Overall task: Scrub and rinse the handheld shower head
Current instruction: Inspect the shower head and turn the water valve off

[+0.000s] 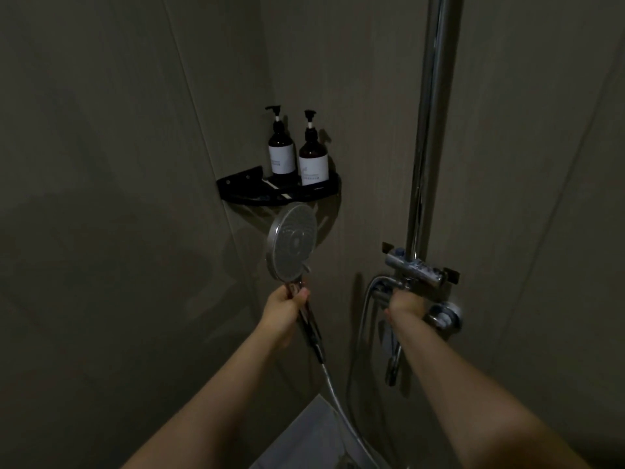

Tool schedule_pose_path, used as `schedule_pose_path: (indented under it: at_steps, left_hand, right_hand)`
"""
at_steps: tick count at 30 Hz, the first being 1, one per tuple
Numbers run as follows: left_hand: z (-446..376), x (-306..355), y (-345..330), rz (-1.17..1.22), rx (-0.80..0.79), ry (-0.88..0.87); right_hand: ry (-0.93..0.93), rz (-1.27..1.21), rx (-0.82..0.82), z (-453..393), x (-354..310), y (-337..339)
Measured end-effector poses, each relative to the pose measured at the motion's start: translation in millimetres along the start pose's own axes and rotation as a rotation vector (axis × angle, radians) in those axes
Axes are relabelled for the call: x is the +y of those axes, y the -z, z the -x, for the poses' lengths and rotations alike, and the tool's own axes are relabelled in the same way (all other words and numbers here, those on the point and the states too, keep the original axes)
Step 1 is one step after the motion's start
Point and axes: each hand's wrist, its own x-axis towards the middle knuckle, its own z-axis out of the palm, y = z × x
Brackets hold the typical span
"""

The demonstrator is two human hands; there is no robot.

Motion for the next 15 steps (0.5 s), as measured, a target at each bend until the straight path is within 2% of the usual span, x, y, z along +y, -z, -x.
schedule_pose_path:
  at_steps: [1, 5, 9, 15]
  left_hand:
    - [0, 1, 0, 0.008, 0.003, -0.003]
    - [-1, 1, -1, 0.013, -0.001, -0.007]
    - [1, -1, -3, 0.03, 0.0, -0.011]
    - [-3, -8, -1, -0.06, 0.009, -0.022]
  right_hand:
    - [-0.021, -0.007, 0.054, 0, 1, -2]
    - [-0.049, -0.114, 0.063, 6, 2, -5]
    - [-0.03, -0.266, -0.101, -1, 12, -2]
    - [-0.077, -0.49, -0.171, 1, 13, -3]
